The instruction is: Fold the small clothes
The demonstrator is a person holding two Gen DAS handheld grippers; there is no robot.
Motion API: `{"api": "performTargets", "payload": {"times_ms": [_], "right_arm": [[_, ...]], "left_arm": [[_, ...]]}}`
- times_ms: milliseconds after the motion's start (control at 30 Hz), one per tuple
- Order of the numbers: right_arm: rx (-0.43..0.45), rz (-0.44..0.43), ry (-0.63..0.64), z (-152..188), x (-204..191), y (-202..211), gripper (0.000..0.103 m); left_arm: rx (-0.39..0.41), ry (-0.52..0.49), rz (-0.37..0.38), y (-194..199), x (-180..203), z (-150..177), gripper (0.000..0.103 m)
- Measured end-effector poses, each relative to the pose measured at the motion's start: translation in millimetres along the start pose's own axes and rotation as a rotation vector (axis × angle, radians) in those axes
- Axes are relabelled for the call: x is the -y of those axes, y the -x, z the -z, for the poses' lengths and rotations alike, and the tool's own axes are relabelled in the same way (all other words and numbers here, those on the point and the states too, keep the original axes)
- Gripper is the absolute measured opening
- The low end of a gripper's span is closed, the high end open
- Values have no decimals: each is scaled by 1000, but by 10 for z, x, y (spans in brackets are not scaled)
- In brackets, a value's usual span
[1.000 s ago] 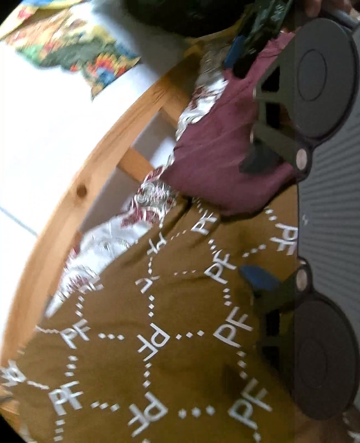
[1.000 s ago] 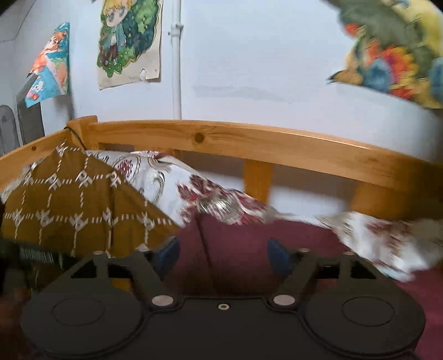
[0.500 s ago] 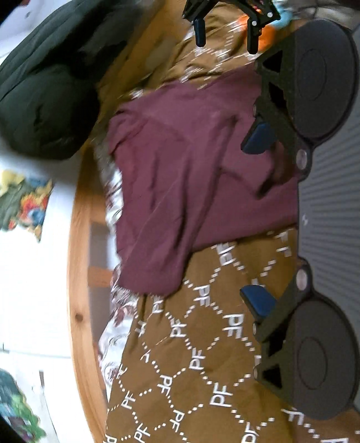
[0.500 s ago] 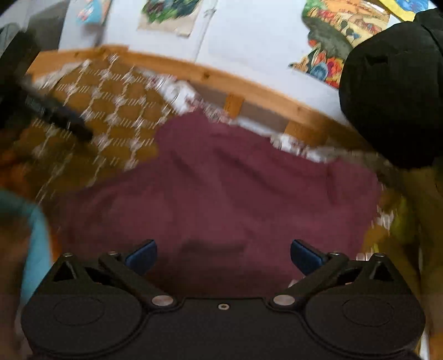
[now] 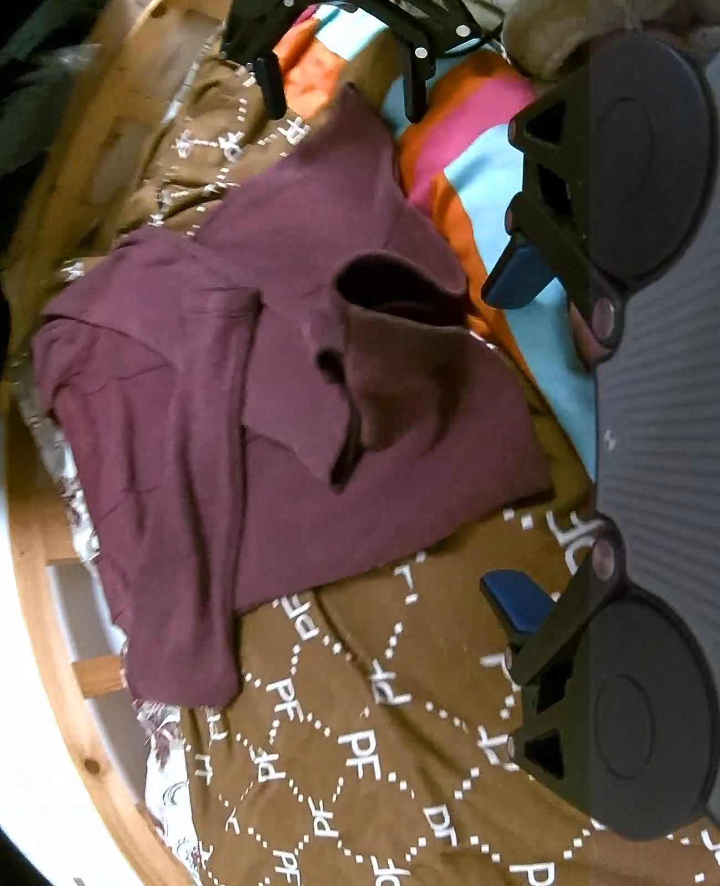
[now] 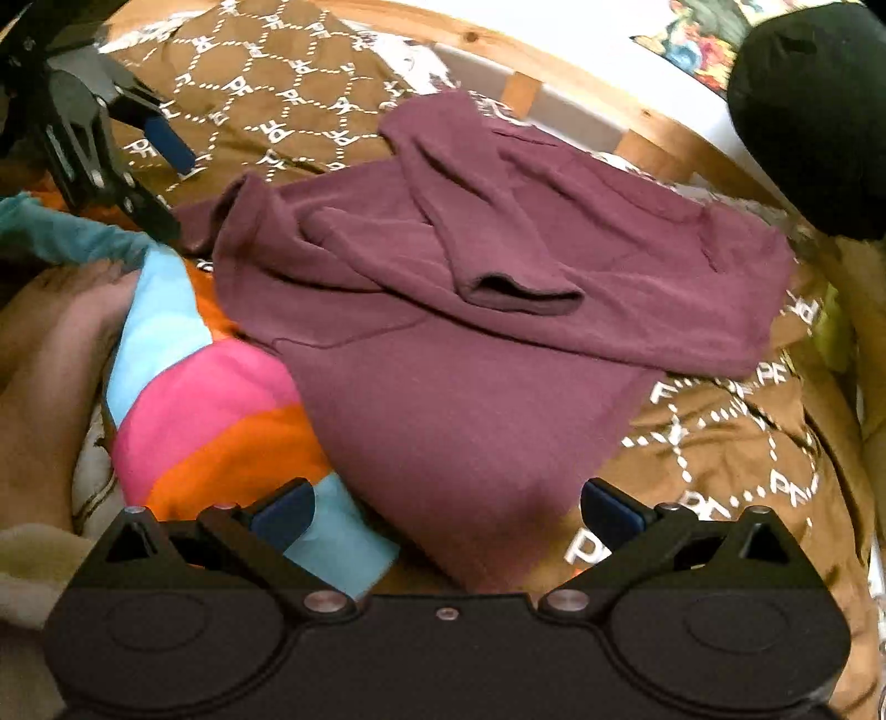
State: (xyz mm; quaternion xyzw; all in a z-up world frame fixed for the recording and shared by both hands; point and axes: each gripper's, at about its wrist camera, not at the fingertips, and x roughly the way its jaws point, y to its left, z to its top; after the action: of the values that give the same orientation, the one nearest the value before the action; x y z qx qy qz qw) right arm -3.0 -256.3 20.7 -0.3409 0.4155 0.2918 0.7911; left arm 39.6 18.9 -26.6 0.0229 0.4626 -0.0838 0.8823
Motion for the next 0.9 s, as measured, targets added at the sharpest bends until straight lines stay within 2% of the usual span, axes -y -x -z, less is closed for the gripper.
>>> {"api": "performTargets", "payload": {"times_ms": [100,333,500,600,700,800,867,900], "right_arm": [[-18,-13,3,-32,-78,-104,102],[-20,-18,-61,-31,45,-255,102],[-33,-24,-125,-2,149,-329,102],[-38,-32,-150,1,183,-363,102],[-30,-24,-146,-4,157,-369,102],[-11,-10,-119,-13,103,-348,102],[-2,10,-79,-17,40,-339,102],[1,21,-59,-23,8,-333,102]], "left_arm": [[13,10,12,-49,45,-47,102],[-5,-19,-98,-221,54,-105,102],[-4,-41,-98,-207,20,-91,102],[7,8,-101,-215,1,-108,102],[36,32,-118,-250,52,-126,96],[59,24,-116,-236,95,-148,68],[89,-6,-164,-173,121,-156,23],[97,-19,-188,-156,119,-163,18]]}}
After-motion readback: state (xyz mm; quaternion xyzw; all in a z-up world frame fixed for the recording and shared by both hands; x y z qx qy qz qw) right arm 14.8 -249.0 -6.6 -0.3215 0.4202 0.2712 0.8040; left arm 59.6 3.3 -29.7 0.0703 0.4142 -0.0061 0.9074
